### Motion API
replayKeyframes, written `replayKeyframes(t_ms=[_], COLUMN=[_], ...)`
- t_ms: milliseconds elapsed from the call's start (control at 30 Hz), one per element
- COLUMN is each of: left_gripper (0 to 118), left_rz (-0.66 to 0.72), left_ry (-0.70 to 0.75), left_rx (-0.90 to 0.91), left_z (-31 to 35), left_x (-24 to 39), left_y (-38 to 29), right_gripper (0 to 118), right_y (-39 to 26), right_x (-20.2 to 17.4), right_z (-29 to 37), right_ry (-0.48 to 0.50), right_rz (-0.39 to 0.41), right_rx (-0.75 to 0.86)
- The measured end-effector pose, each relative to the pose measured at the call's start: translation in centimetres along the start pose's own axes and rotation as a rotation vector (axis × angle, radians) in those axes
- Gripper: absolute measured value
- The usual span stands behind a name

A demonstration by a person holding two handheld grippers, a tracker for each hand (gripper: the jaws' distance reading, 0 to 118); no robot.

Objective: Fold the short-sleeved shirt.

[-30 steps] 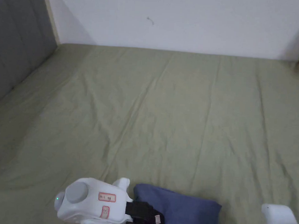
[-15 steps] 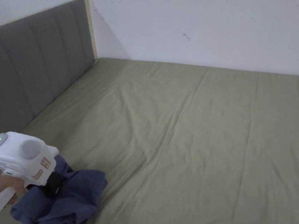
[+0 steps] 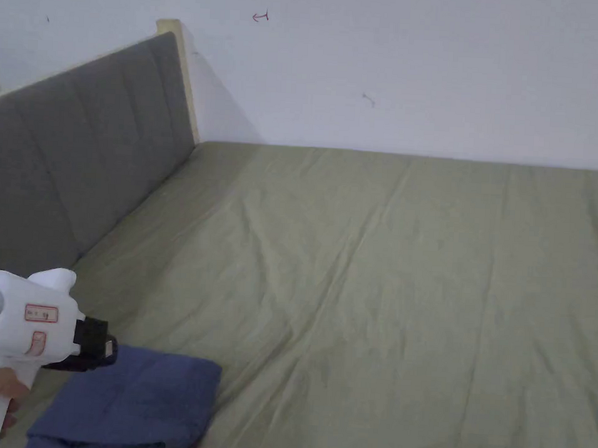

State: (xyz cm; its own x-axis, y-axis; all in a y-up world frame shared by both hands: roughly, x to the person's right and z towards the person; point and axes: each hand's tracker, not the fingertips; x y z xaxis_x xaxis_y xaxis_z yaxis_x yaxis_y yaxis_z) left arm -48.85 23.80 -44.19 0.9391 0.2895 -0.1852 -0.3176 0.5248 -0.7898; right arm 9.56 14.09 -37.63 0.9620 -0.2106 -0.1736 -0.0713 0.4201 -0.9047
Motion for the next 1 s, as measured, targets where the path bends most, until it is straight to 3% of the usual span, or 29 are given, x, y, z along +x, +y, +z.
replayKeyframes(t_ms=[133, 400, 533, 733, 900, 933, 1000], left_gripper=[2, 0, 0, 0, 0, 3, 29], left_rz=[0.065, 0.066, -0.038, -0.234, -0.372, -0.372, -0.374], left_ry=[-0.198, -0.21, -0.134, -0.049, 0.034, 0.044, 0.079], left_rx=[0.053, 0.148, 0.183, 0.339, 0.463, 0.504, 0.568], left_z=[2.5, 3.2, 3.0, 5.9, 7.1, 7.4, 8.0], left_x=[4.6, 13.8, 18.4, 26.0, 29.9, 30.5, 31.6], left_y=[-3.8, -12.7, -16.3, -19.4, -19.8, -19.9, -19.9], right_gripper=[3, 3, 3, 3, 3, 3, 12], right_y=[-0.4, -1.7, -2.3, -2.9, -3.0, -2.9, -2.7], right_x=[-0.6, -0.9, -0.7, -0.9, -2.2, -2.5, -2.8], right_z=[1.4, 5.1, 7.1, 10.1, 13.3, 13.9, 14.7], right_ry=[0.038, 0.112, 0.131, 0.074, -0.059, -0.093, -0.157], right_rz=[0.001, 0.0, 0.007, 0.018, 0.077, 0.088, 0.09], right_rx=[0.043, 0.137, 0.178, 0.313, 0.524, 0.571, 0.651])
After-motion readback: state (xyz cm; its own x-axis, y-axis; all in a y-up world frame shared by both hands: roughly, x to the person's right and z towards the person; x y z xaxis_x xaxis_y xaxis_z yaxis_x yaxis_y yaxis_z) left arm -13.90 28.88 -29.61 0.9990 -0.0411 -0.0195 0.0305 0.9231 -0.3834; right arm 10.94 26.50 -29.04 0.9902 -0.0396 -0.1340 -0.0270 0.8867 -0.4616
